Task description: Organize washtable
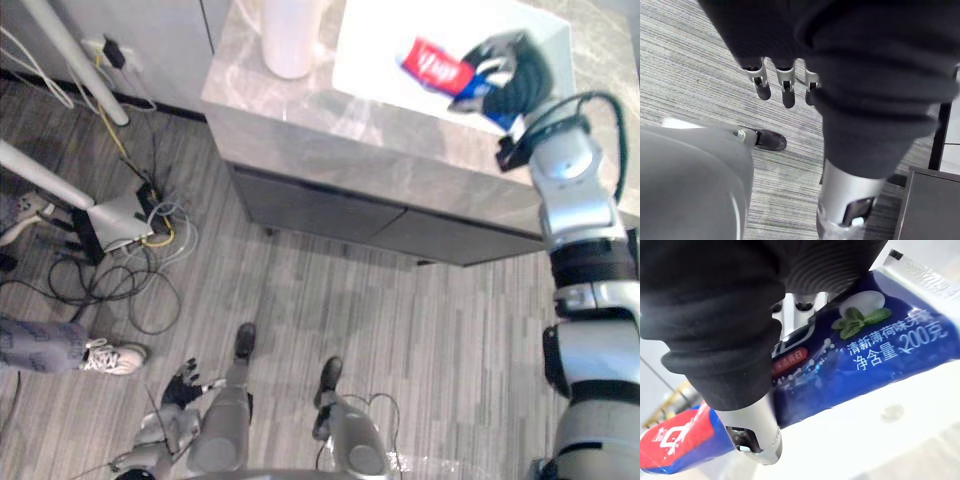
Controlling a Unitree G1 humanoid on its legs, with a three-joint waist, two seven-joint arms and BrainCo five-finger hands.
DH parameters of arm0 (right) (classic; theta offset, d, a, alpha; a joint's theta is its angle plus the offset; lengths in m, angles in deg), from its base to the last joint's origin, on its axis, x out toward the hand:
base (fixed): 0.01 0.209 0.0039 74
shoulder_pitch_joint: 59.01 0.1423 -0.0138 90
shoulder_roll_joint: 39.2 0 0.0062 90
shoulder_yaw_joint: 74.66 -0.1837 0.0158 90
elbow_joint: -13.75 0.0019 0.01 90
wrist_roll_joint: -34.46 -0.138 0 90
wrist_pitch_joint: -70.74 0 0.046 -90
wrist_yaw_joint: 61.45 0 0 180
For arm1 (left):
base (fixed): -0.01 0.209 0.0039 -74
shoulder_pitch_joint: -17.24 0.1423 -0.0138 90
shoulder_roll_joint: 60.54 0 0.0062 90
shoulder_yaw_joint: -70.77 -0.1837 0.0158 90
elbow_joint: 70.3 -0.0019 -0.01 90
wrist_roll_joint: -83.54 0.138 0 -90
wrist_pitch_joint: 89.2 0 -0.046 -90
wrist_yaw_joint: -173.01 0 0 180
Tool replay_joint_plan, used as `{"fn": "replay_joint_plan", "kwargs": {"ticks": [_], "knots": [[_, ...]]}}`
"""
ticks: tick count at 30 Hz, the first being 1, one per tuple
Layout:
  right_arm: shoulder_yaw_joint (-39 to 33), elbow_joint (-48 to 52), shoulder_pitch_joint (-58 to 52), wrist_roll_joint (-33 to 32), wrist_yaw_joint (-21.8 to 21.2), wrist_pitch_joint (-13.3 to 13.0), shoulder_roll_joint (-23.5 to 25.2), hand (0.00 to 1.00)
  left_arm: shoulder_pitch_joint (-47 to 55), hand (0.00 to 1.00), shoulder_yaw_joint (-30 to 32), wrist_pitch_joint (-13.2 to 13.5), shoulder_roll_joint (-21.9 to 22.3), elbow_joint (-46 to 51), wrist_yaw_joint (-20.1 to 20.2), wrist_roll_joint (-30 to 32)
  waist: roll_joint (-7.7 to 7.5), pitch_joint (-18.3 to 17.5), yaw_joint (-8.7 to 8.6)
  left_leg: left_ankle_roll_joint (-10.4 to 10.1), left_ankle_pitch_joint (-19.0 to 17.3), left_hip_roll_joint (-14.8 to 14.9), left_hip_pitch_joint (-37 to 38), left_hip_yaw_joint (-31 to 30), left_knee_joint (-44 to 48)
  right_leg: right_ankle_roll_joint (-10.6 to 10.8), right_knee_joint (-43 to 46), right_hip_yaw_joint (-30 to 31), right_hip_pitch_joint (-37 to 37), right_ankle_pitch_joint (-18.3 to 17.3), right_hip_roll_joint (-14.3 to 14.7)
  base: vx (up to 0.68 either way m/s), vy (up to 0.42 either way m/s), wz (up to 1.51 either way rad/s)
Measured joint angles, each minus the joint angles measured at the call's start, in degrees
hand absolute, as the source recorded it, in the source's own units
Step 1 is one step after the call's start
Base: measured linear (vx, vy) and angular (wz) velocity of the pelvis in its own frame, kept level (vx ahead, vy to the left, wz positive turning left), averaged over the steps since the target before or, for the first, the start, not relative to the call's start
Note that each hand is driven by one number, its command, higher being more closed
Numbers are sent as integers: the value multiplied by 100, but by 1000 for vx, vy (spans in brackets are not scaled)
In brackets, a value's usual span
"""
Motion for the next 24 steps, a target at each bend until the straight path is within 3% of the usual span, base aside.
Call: {"fn": "replay_joint_plan", "kwargs": {"ticks": [8,13,16,19,21,24], "knots": [[0,6,-4,-2,-1,13,2,100,33,0,-9,-116,2,-19,0,3,52,-44,1,1,1,-15,170,-34,0,2,-16,-49,204,-11,-13,10,-6,3],[-175,623,-400,-20,17,-1,2,100,259,0,-46,-122,99,241,-145,-184,212,-300,-2,2,-1,-20,201,-94,0,12,-35,-118,282,-25,-31,5,-10,7],[-207,1331,-1073,-20,15,-96,24,100,659,0,80,-98,220,1591,-254,-836,247,-545,7,9,-10,-37,223,-167,0,15,-98,-215,382,-34,-36,0,-8,14],[-294,1858,-1580,-20,0,-116,227,100,799,0,592,19,205,3049,-386,-1283,282,-728,14,6,-73,-38,233,-203,1,17,-96,-300,436,-81,-32,-10,-20,17],[-422,2311,-1952,-20,-4,-120,476,100,751,0,1088,163,171,4290,-513,-1416,390,-869,21,3,-79,-103,287,-242,-1,41,-87,-366,535,-154,-49,13,-13,16],[-426,2802,-2260,-15,-18,-126,726,100,664,0,1424,300,-30,5235,-629,-1398,556,-1034,25,38,-103,-192,388,-227,-1,72,-50,-371,622,-182,-148,30,23,8]]}}
